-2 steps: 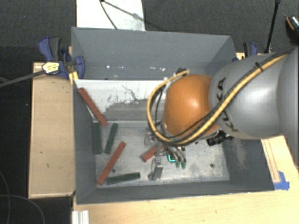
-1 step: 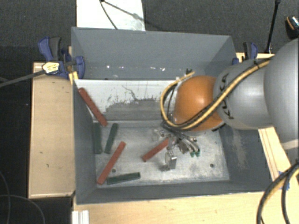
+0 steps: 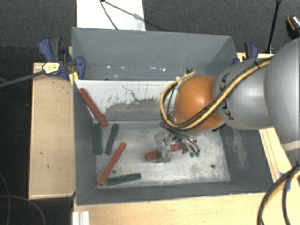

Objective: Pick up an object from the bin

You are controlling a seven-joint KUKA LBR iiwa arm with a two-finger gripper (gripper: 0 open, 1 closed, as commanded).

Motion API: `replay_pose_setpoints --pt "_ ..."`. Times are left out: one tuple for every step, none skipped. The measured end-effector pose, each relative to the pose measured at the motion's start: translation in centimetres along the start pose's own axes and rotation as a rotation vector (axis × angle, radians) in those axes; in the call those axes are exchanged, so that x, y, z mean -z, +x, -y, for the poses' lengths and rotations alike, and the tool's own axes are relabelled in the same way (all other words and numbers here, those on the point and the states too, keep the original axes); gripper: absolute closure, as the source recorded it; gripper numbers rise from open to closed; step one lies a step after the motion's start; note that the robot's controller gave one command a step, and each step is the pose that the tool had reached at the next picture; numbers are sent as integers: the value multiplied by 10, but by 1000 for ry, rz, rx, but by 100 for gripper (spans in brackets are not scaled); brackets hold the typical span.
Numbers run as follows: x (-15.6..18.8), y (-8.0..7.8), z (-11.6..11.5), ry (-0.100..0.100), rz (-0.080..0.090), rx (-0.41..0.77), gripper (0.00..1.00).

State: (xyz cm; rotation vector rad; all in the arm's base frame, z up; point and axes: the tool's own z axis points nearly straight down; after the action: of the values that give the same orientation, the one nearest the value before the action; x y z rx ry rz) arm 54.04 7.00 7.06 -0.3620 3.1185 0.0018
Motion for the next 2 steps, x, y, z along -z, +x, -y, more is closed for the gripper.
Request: replay_pose_setpoints --pt "134 0 -11 1 8 -26 100" --pt "29 0 -3 -1 -6 252 100"
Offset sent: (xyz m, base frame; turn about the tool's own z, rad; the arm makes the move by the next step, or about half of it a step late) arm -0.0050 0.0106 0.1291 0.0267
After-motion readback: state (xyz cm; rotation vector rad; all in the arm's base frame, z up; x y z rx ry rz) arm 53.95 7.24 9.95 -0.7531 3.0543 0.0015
